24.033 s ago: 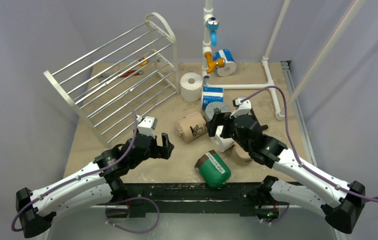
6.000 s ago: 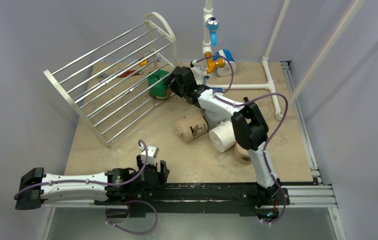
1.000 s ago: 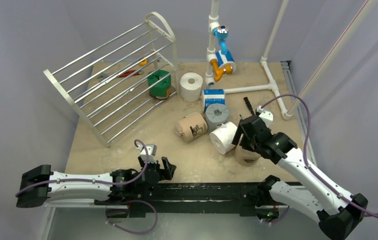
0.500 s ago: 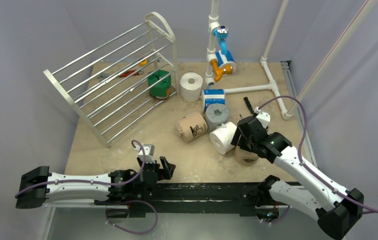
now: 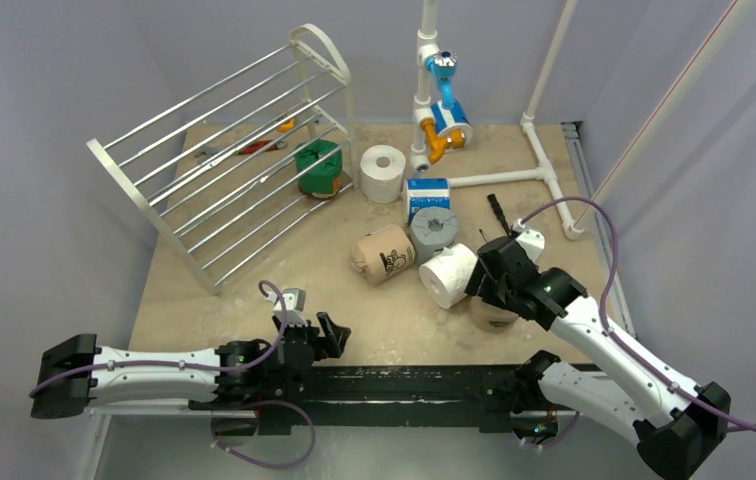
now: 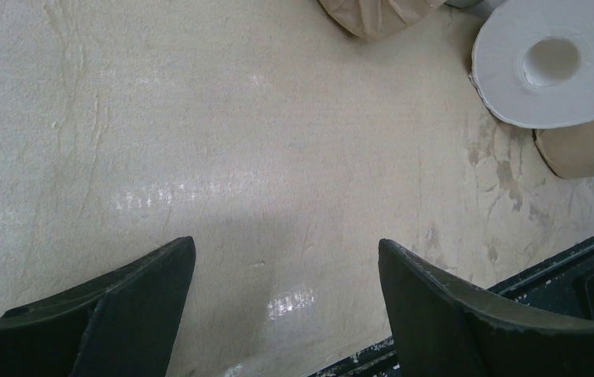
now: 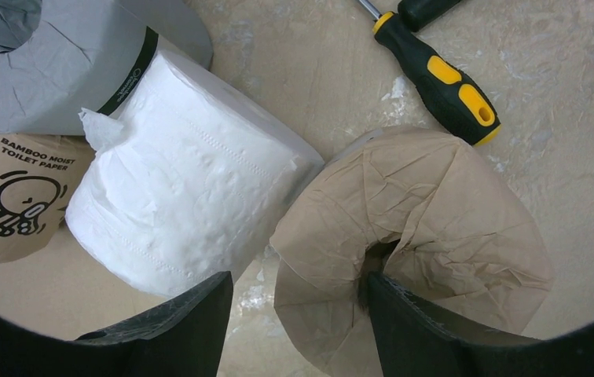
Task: Place and organize the paper towels onto the shelf
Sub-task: Pick up the paper towel from the center of the board.
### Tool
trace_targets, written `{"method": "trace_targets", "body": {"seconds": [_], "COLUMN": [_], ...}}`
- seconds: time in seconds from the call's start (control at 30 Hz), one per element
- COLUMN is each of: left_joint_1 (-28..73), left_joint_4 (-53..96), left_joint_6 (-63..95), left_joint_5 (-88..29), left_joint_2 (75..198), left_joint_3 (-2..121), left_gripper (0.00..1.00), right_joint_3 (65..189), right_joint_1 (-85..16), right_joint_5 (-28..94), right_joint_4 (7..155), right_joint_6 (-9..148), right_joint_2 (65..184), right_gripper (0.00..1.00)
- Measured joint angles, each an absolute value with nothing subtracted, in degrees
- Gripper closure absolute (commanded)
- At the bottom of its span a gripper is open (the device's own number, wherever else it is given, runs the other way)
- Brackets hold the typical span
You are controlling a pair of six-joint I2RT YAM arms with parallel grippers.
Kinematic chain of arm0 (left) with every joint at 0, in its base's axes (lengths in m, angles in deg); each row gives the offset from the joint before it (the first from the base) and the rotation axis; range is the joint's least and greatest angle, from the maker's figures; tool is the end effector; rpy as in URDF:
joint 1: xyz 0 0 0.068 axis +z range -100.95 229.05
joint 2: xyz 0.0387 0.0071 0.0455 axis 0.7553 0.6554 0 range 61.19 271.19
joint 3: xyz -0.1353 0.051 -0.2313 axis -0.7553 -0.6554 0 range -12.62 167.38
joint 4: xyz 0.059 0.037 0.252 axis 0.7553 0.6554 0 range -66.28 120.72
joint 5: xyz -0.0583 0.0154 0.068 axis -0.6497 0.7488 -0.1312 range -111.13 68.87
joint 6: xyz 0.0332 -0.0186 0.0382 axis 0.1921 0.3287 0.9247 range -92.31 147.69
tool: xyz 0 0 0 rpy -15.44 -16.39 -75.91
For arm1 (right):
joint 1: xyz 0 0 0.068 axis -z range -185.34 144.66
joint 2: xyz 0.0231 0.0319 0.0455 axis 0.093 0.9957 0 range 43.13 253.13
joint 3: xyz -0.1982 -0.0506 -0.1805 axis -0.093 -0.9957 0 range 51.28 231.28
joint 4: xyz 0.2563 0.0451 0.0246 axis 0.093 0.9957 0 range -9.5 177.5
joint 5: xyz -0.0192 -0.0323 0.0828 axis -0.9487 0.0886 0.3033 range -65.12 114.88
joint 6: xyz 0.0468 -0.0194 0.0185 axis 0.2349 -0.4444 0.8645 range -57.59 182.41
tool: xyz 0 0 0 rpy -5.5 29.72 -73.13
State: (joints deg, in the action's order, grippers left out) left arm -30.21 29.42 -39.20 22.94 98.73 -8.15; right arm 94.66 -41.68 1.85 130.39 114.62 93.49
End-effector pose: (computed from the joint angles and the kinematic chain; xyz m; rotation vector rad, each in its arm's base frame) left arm 0.0479 -0.1194 0.1286 -0.1768 2.1070 -0.7077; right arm 0.1375 0.0837 0.2570 0.4856 2.4084 0.1515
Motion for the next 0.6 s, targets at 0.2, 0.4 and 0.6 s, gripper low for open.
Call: {"method": "trace_targets", "body": {"seconds": [0.2, 0.4, 0.6], "left_joint_1": [-30.2, -30.2, -30.2], "left_joint_4": [28.9, 29.3, 29.6], "left_joint_6": [-39.2, -39.3, -39.2], "left_joint_5": [23.2, 23.2, 23.2], "left_joint_2": [99.5, 98.3, 97.7], "left_joint_3": [-8.1, -8.4, -8.6], "left_gripper": [0.14, 0.14, 0.15], "right_joint_3": [94.7, 94.3, 93.8], "right_joint_1": [-42.8, -43.7, -44.1], "right_joint_5": [1.8, 1.9, 2.0], "right_joint_4": [131.4, 131.6, 131.5], "right_joint_6": [114.9, 114.9, 114.9], "right_joint_2": [95.4, 98.0, 98.8], "right_gripper": [0.41, 0.45, 0.61]}}
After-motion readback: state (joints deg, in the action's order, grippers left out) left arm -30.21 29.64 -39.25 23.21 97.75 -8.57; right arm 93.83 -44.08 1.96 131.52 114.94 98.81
